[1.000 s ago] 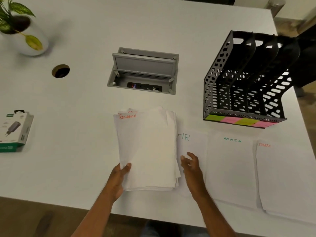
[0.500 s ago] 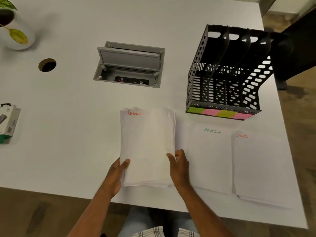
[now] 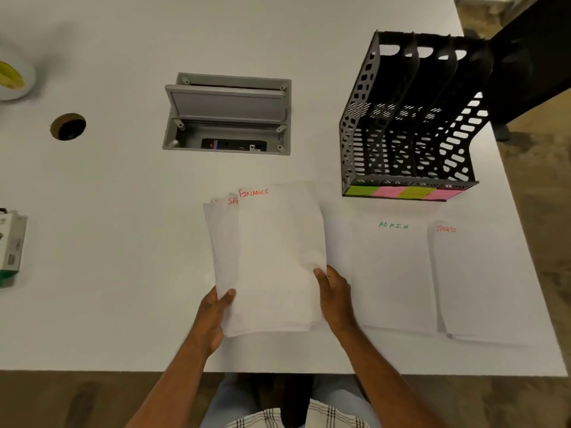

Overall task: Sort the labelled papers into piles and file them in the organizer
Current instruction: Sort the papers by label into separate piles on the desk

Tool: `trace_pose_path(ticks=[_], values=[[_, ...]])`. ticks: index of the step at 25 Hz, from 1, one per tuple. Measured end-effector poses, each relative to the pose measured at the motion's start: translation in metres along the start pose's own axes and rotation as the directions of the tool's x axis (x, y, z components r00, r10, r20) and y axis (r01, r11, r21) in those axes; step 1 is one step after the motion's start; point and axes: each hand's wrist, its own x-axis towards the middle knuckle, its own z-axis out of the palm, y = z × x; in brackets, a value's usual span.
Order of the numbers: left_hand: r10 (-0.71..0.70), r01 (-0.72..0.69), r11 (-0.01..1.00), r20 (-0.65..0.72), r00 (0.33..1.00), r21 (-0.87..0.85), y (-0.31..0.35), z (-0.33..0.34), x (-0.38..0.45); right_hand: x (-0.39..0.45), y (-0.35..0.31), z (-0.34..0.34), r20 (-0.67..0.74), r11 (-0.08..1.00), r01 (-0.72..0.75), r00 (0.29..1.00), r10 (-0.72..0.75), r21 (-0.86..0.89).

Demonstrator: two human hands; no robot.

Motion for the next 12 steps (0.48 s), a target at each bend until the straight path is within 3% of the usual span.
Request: trace_pose_path(ticks=[8, 12], values=[[0.109, -0.103, 0.993, -0.102, 0.989, 0.063, 0.079, -0.16, 0.028, -0.018, -0.002, 0.1, -0.202, 0.995, -0.1, 0.975, 0.092, -0.028], [0.11, -0.1, 0.993, -0.186, 0.976, 0.063, 0.101, -0.217, 0.031, -0.031, 0.004, 0.13, -0.225, 0.986, -0.104, 0.972, 0.074, -0.128]])
